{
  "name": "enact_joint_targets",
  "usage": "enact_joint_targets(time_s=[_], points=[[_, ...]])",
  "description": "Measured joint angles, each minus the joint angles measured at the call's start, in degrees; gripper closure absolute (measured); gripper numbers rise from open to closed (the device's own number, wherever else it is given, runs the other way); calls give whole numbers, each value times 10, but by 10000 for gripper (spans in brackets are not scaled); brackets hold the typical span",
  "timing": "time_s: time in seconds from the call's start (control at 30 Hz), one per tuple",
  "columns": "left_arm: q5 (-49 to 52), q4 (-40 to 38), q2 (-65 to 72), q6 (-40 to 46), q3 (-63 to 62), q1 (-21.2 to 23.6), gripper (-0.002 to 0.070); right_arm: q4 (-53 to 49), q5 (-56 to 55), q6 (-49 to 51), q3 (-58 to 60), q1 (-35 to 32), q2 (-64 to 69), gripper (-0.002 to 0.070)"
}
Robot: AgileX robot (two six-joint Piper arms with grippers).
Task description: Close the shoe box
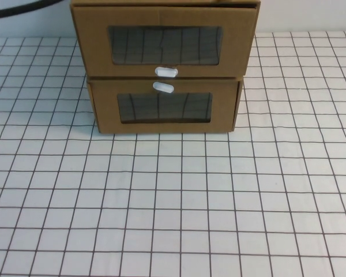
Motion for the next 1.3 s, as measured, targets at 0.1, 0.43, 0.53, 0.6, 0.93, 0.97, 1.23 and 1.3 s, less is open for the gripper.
enact_joint_targets(time_s=[0.1, 0.43, 0.53, 0.6, 0.93, 0.97, 1.23, 1.3], points=[[4, 20, -74, -5, 46, 0, 680, -26, 59, 77, 0, -54, -56, 689], [-82, 61, -375, -28, 414, 0, 680, -46, 31, 162, 193, -105, -249, 689], [-141, 89, -461, -38, 548, 0, 680, -46, -38, 162, 322, -105, -334, 689], [-185, 100, -506, -52, 621, 0, 680, -42, -84, 163, 412, -105, -395, 689], [-380, 105, -642, -101, 913, 0, 680, -27, -156, 164, 753, -105, -699, 690], [-398, 105, -643, -102, 932, 0, 680, -28, -157, 164, 776, -105, -723, 689], [-458, 105, -643, -104, 994, 0, 680, -33, -199, 163, 873, -105, -815, 689], [-462, 105, -643, -104, 994, 0, 680, -33, -196, 163, 877, -105, -816, 689]])
